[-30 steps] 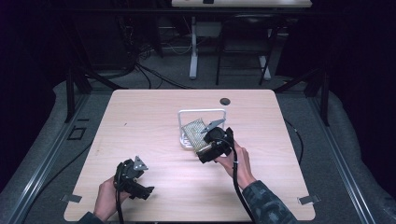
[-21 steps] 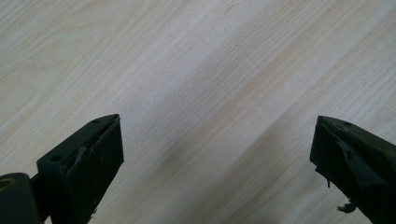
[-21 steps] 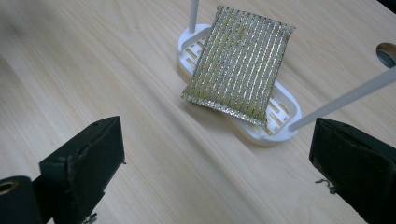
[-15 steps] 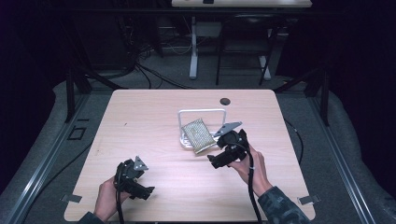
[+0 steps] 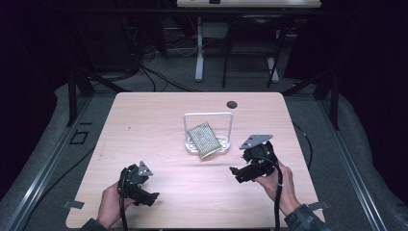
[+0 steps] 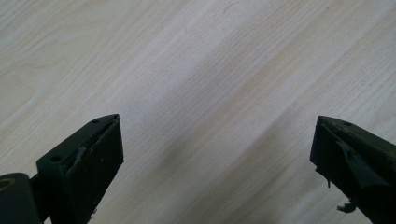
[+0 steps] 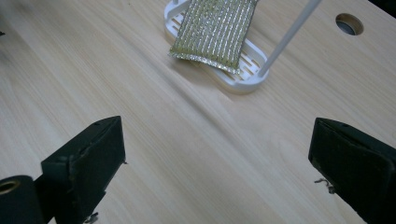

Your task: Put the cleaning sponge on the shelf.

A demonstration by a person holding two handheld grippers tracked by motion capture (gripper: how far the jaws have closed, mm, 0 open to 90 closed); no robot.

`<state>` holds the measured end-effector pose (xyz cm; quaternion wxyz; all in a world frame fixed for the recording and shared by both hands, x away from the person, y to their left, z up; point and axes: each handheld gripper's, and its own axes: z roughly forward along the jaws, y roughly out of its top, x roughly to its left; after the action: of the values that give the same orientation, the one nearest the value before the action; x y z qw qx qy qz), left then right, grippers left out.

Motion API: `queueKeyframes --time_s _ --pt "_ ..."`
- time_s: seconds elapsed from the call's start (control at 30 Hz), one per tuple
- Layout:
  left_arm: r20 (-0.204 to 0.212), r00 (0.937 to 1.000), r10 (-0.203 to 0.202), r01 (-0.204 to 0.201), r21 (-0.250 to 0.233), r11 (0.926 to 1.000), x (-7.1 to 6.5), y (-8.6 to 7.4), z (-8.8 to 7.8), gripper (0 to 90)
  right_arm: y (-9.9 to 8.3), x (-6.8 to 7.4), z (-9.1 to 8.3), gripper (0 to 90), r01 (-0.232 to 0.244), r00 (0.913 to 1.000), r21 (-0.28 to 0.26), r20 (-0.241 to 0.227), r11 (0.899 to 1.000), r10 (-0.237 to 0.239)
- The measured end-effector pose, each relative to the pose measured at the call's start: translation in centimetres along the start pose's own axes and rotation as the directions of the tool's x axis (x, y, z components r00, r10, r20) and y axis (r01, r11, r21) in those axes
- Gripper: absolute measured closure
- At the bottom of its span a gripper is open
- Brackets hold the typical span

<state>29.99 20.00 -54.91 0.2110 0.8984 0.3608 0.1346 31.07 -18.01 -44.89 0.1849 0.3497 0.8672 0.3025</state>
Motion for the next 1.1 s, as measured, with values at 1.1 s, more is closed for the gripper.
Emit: queueKeyframes --time_s 1.1 --pt "-0.001 1.0000 -0.007 0.007 0.014 0.9999 0.3 -0.1 0.3 2.6 -11.6 -1.4 -0.5 14.2 -0.119 0.9928 0.146 0.029 0.982 0.116"
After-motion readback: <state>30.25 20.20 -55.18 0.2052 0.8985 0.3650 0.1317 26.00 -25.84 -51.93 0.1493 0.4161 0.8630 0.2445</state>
